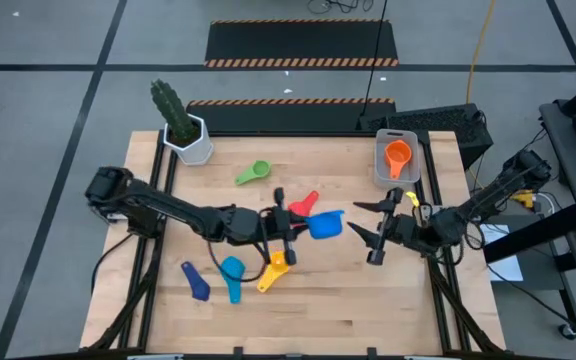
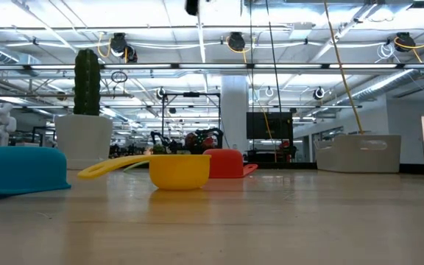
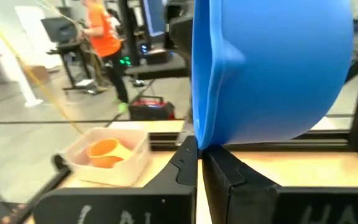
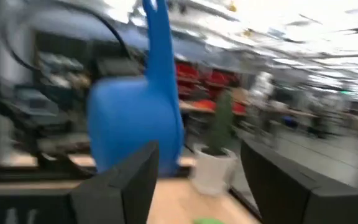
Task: Nest measuring cups in basket
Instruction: Stack the dark blue measuring cup on top of the orange measuring cup in the gray bin
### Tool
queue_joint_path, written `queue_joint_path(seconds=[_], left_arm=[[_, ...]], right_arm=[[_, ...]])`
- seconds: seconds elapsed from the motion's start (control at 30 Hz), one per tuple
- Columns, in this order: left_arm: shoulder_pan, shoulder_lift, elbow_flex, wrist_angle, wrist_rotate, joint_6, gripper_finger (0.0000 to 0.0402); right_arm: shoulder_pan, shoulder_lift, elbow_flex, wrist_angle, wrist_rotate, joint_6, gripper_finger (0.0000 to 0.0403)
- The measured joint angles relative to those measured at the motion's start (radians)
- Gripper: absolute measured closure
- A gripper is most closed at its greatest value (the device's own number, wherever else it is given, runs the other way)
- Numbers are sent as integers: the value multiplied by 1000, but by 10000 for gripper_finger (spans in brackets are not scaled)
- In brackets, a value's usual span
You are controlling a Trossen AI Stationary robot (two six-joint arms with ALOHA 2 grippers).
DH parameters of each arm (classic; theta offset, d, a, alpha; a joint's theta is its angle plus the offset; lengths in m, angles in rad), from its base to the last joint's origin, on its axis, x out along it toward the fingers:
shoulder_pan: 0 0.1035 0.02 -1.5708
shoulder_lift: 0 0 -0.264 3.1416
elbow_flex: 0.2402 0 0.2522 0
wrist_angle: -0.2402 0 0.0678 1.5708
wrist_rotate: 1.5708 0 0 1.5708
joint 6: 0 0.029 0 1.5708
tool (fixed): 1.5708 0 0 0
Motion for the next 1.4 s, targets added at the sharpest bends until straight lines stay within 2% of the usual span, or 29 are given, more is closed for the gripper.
queue_joint_path(seconds=[0.07, 0.2, 0.33, 0.57, 0.83, 1.03, 1.13, 1.4], left_arm=[[2, -36, -42, -21, -26, 12, 394], [19, -68, -106, -23, -33, 34, 396], [50, -75, -155, -35, -34, 55, 392], [82, -74, -214, -62, -32, 80, 395], [79, -62, -220, -155, -33, 96, 396], [78, -62, -219, -206, -33, 102, 393], [78, -62, -219, -242, -33, 109, 396], [78, -62, -219, -265, -51, 129, 396]], right_arm=[[22, -5, 18, -86, 99, -10, 168], [51, 5, 77, -241, 224, -10, 161], [81, 55, 140, -283, 310, -54, 164], [116, 237, 282, -285, 480, -276, 183], [102, 409, 394, -284, 481, -448, 205], [68, 455, 411, -294, 479, -456, 218], [57, 454, 411, -342, 443, -402, 224], [-2, 448, 411, -528, 233, -112, 228]])
